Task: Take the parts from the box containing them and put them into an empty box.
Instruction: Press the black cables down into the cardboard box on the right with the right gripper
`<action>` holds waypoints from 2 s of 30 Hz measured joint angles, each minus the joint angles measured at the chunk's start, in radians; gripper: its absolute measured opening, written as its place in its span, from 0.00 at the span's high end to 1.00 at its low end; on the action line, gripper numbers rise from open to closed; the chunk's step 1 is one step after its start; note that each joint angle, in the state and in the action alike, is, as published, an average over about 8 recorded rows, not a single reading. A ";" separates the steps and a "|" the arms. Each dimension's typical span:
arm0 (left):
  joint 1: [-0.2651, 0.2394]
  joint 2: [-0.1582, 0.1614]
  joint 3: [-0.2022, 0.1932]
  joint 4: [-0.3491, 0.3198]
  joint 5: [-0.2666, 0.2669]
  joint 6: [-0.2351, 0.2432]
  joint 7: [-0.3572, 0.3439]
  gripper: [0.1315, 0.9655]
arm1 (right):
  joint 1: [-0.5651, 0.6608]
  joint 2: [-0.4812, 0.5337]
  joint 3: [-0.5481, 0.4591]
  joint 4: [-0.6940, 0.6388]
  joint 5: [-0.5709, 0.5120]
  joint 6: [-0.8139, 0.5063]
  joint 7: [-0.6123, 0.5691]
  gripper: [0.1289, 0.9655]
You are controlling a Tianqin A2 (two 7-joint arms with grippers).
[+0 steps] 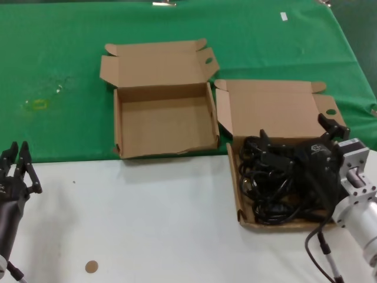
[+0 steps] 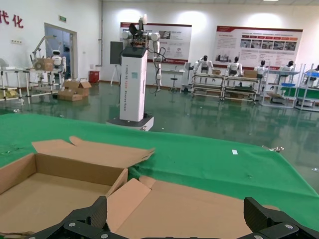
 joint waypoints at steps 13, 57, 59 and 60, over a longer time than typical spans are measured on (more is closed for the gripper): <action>0.000 0.000 0.000 0.000 0.000 0.000 0.000 0.98 | 0.008 0.292 -0.101 0.024 0.112 -0.061 0.071 0.00; 0.000 0.000 0.000 0.000 0.000 0.000 0.000 0.99 | 0.674 0.555 -0.297 -0.339 -0.260 -1.139 -0.282 0.00; 0.000 0.000 0.000 0.000 0.000 0.000 0.000 0.99 | 0.697 0.535 -0.311 -0.366 -0.279 -1.152 -0.298 0.00; 0.000 0.000 0.000 0.000 0.000 0.000 0.000 0.99 | 0.708 0.526 -0.317 -0.378 -0.288 -1.157 -0.305 0.00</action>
